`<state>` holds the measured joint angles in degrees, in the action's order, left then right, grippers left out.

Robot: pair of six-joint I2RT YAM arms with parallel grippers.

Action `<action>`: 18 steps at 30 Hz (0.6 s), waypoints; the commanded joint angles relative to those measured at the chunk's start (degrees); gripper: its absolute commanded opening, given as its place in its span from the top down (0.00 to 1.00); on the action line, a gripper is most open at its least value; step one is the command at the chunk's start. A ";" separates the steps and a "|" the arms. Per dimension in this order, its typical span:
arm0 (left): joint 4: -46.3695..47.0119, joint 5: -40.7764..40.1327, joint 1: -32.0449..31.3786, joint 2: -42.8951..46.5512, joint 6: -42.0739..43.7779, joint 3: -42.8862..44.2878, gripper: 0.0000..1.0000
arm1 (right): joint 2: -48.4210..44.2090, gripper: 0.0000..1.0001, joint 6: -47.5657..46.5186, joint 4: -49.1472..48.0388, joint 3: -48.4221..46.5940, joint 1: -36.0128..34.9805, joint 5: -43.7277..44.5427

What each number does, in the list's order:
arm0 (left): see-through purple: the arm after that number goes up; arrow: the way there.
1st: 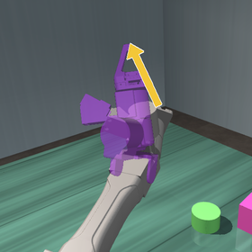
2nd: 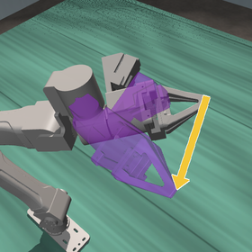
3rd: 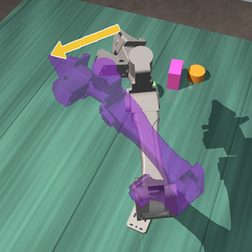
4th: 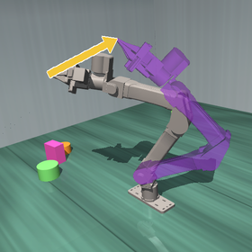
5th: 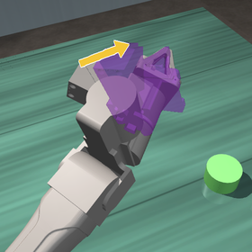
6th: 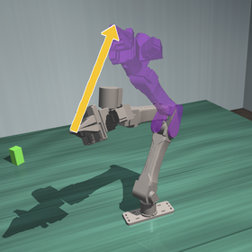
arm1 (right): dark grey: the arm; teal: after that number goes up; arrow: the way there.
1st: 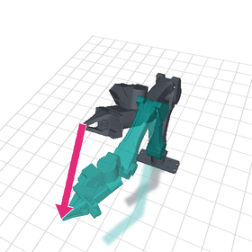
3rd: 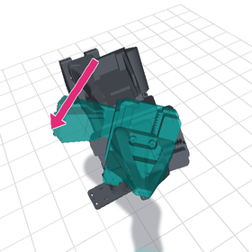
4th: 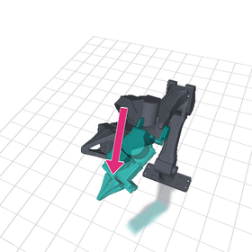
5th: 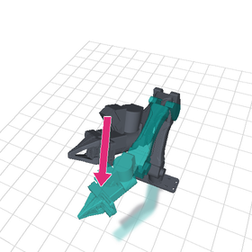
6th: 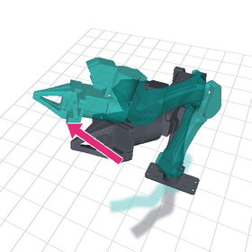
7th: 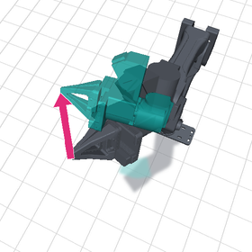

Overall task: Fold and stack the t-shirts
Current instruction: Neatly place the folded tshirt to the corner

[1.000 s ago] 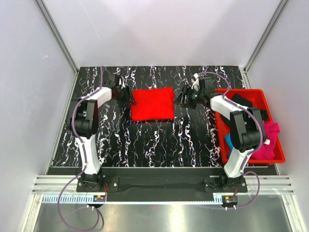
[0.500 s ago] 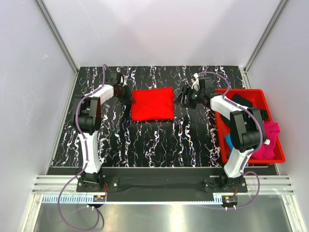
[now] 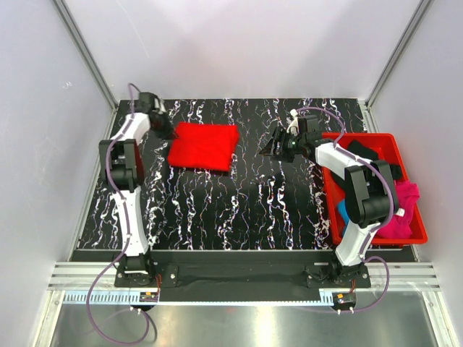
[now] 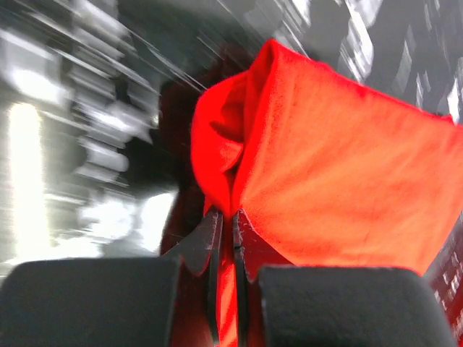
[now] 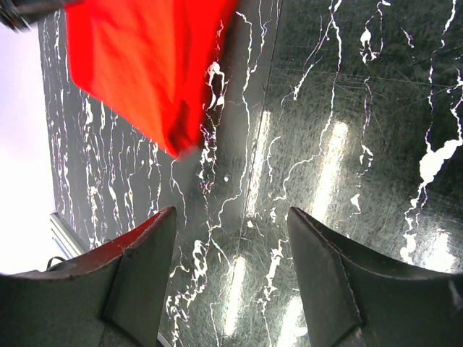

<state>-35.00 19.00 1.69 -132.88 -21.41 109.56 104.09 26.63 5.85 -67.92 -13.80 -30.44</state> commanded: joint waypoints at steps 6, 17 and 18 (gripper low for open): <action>-1.56 -5.20 10.51 -7.39 10.68 19.37 1.00 | -2.23 0.30 2.10 -3.20 1.65 -0.44 -1.37; 12.41 -2.22 19.13 -9.59 7.62 20.87 0.99 | 0.50 0.28 4.13 -4.35 0.16 -0.44 -5.77; 12.85 -2.30 19.40 -9.68 7.44 20.96 0.98 | 0.32 0.28 4.13 -4.53 0.33 -0.44 -5.95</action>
<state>-29.54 15.64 20.49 -142.78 -13.39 127.94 104.16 30.28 3.68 -65.93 -13.85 -34.20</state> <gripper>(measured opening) 0.071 0.713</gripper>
